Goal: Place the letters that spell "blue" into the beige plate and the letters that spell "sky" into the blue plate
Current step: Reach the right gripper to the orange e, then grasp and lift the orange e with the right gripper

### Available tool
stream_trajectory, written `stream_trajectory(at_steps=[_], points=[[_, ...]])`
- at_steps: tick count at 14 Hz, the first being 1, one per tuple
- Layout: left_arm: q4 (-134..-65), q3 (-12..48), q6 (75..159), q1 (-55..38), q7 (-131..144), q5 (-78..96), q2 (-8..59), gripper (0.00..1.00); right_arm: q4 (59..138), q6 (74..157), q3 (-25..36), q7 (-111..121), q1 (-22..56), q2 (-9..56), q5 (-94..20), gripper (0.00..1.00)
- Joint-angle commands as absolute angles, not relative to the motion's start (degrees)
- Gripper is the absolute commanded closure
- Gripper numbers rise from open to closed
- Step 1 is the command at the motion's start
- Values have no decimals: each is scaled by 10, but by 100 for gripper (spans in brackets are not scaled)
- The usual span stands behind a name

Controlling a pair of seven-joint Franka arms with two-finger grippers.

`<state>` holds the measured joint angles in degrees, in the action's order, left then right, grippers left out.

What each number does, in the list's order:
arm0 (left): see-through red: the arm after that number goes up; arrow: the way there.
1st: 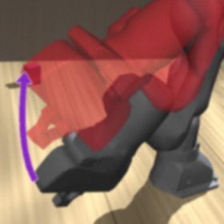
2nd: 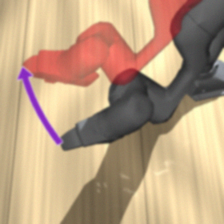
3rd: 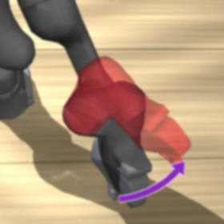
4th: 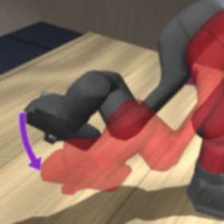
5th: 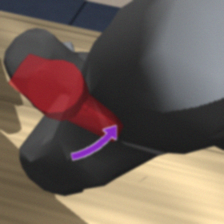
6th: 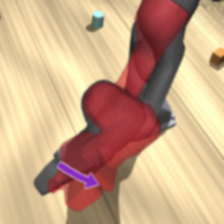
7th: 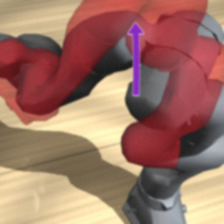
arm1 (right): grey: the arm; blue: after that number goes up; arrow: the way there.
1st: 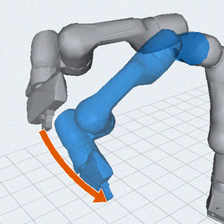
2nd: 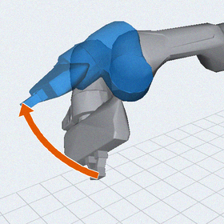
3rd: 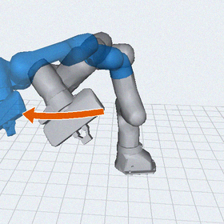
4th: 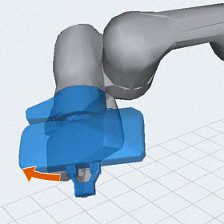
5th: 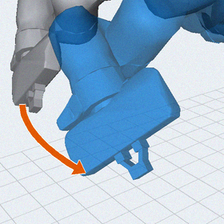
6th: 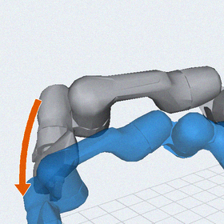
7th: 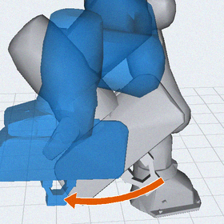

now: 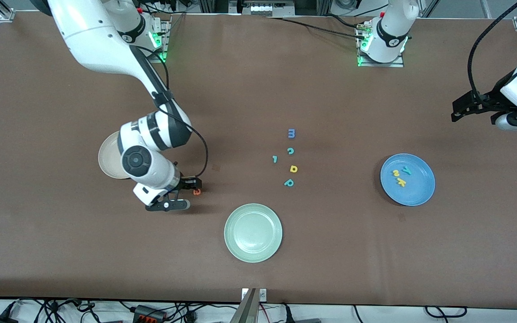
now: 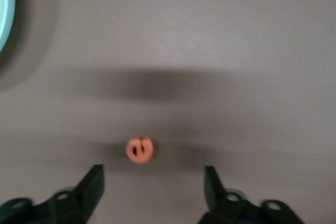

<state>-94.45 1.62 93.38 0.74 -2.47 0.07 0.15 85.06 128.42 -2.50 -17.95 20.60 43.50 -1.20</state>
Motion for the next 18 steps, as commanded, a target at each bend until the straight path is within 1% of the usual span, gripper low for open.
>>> stream_trajectory(at_steps=[1,2,4,8,15,16,18], points=[[-932,17,931,4,-33,-11,7,0,813,1288,-22,-198,223,470,-15,26],[-932,17,931,4,-33,-11,7,0,813,1288,-21,-199,230,474,-12,29],[-932,17,931,4,-33,-11,7,0,813,1287,-19,-199,234,475,-4,40],[-932,17,931,4,-33,-11,6,0,814,1287,-19,-197,235,480,31,41],[-932,17,931,4,-33,-11,7,0,813,1289,-18,-199,236,496,33,41],[-932,17,931,4,-33,-11,7,0,813,1288,-18,-198,236,496,33,44],[-932,17,931,4,-33,-11,7,0,813,1288,-18,-197,236,496,33,54]])
